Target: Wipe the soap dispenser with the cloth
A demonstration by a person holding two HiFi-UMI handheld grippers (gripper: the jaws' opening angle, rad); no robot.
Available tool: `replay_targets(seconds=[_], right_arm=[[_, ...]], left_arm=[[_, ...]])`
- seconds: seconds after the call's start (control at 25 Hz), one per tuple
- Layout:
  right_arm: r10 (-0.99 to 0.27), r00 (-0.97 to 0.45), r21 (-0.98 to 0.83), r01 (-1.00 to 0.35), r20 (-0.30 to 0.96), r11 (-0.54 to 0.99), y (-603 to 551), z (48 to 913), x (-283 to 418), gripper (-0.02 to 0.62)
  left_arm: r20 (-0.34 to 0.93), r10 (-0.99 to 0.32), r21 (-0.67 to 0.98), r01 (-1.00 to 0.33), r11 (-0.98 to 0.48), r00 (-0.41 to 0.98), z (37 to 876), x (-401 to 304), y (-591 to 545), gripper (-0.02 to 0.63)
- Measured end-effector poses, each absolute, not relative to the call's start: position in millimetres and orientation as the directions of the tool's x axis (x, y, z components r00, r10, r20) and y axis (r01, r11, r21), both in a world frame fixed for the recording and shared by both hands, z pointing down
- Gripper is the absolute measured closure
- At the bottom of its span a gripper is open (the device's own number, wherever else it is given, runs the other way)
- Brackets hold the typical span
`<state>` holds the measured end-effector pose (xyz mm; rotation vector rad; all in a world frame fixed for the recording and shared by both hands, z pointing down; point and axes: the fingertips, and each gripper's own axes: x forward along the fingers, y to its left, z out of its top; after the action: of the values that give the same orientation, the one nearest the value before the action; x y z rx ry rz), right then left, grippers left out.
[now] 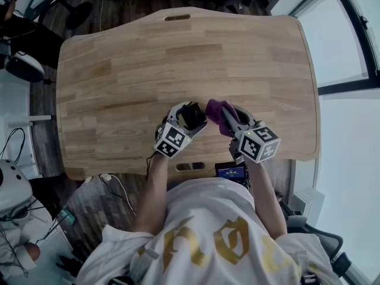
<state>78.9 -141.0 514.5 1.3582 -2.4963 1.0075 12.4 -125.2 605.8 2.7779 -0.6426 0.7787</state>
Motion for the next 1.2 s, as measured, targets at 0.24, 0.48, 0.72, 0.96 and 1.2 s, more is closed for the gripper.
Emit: replay_targets(seconds=[0.24,0.48,0.72,0.96,1.2], right_arm=[[-0.704,-0.608,-0.505,-0.766,0.366,0.398,-140.2,497.5,72.5,0.572],[-0.699,-0.655,-0.543,-0.713,0.289,0.444,-137.6,469.4,57.6,0.571],[-0.675,-0.717,-0.536,-0.644,0.174,0.546,-136.6,420.3,36.1,0.571],[-0.592,-0.805,-0.504,-0.532,0.049,0.681,-123.1,362.7,5.1,0.571],[-0.317,-0.933,-0.426,-0.220,-0.172,0.878,-78.9,293.3,-26.3,0.571]], left_arm=[[0.506,-0.383,0.046,-0.467,-0.883,0.773,580.7,2.6,-125.6,0.236],[0.485,-0.396,0.055,-0.480,-0.876,0.779,561.4,-4.4,-119.9,0.236],[0.467,-0.407,0.041,-0.479,-0.877,0.785,551.5,-7.1,-111.2,0.241],[0.457,-0.399,0.029,-0.461,-0.887,0.795,543.1,2.2,-104.6,0.242],[0.454,-0.398,-0.003,-0.446,-0.895,0.797,535.8,6.6,-97.6,0.242]])
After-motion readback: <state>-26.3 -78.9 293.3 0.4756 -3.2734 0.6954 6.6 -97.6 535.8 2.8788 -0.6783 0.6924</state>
